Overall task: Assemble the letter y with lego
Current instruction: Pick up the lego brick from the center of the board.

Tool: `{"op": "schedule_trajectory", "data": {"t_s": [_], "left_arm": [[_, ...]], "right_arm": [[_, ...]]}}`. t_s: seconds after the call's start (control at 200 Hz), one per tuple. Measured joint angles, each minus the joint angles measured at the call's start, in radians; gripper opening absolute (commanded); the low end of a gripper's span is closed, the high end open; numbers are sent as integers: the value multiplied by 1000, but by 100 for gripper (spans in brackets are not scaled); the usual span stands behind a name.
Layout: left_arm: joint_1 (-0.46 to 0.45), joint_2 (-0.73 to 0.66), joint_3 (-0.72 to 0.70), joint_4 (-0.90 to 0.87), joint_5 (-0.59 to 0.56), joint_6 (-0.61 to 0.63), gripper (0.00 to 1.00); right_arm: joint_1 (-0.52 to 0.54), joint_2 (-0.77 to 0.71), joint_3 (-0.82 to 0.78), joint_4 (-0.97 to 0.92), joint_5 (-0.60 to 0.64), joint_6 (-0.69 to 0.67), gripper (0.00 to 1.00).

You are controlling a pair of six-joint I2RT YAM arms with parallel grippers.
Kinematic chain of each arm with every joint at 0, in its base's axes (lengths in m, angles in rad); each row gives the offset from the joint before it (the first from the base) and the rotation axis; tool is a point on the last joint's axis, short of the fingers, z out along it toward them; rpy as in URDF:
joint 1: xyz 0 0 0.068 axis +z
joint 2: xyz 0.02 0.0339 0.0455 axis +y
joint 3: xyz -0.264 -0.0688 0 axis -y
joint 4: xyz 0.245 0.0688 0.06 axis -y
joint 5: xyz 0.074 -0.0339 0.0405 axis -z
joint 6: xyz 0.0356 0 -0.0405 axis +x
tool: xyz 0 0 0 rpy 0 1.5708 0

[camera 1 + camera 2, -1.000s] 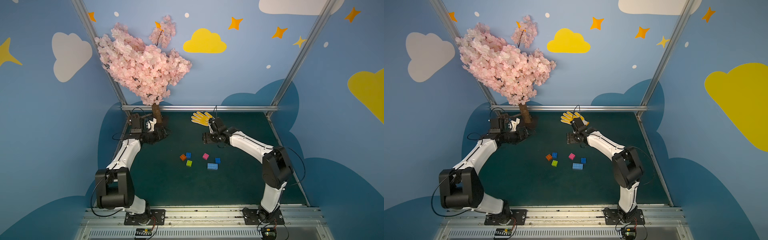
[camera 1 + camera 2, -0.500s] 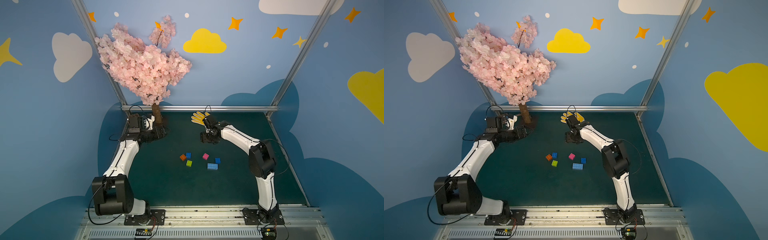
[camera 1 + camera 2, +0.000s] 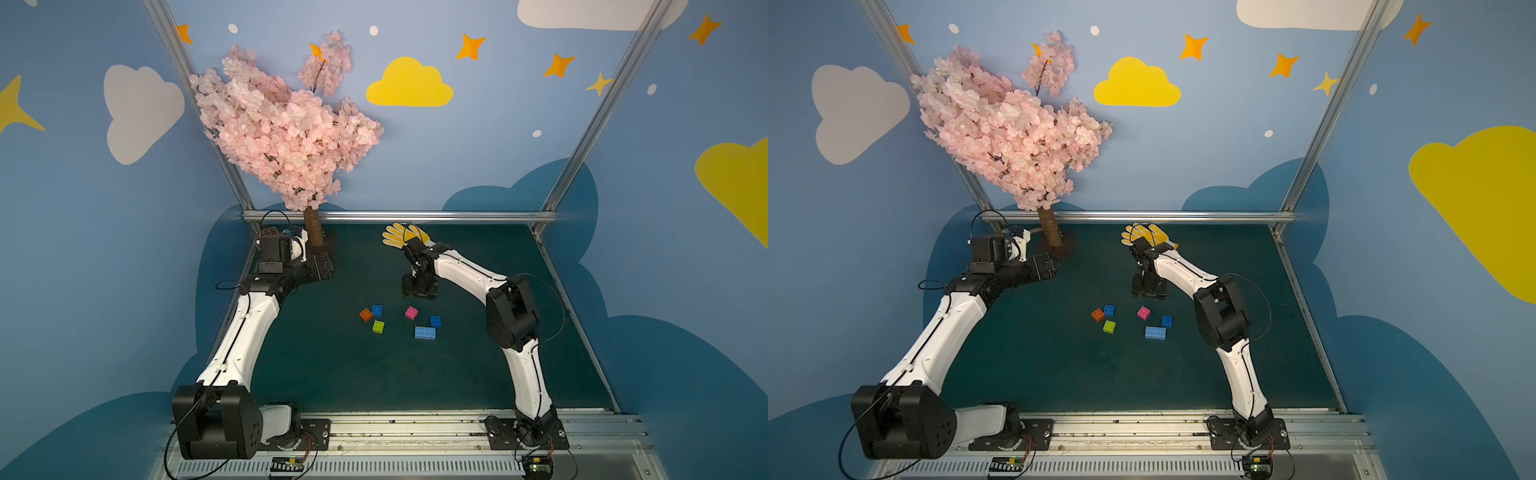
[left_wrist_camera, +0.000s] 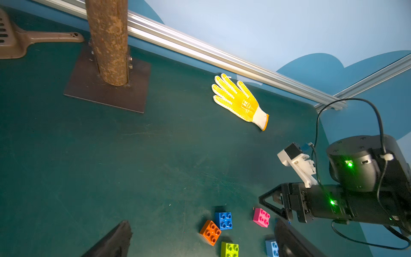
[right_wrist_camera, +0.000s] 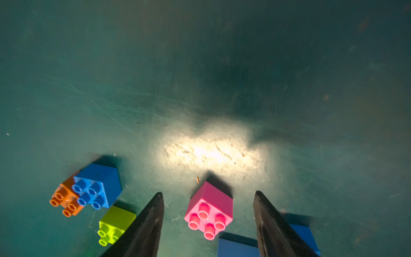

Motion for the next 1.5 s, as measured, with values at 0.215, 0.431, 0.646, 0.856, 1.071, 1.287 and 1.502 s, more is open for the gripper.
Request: {"op": "schedule_trajectory", "data": {"t_s": [0.215, 0.431, 0.646, 0.856, 1.071, 1.287, 1.502], "left_arm": [[-4, 0, 0, -10, -8, 13, 100], [-6, 0, 0, -11, -8, 14, 100], [-7, -2, 0, -11, -8, 15, 100], [-11, -20, 0, -11, -13, 18, 100], [-11, -22, 0, -11, -16, 18, 100], [-11, -22, 0, -11, -20, 18, 100], [-11, -22, 0, -11, -23, 19, 100]], "right_arm": [[16, 2, -33, -2, -27, 21, 67], [21, 3, -37, -6, -51, 35, 66], [24, 8, -58, -8, -57, 49, 62], [24, 27, -58, -8, -60, 49, 46], [24, 28, -61, -8, -63, 50, 32], [27, 29, -58, -10, -53, 25, 49], [48, 29, -57, -16, -19, -5, 43]]}}
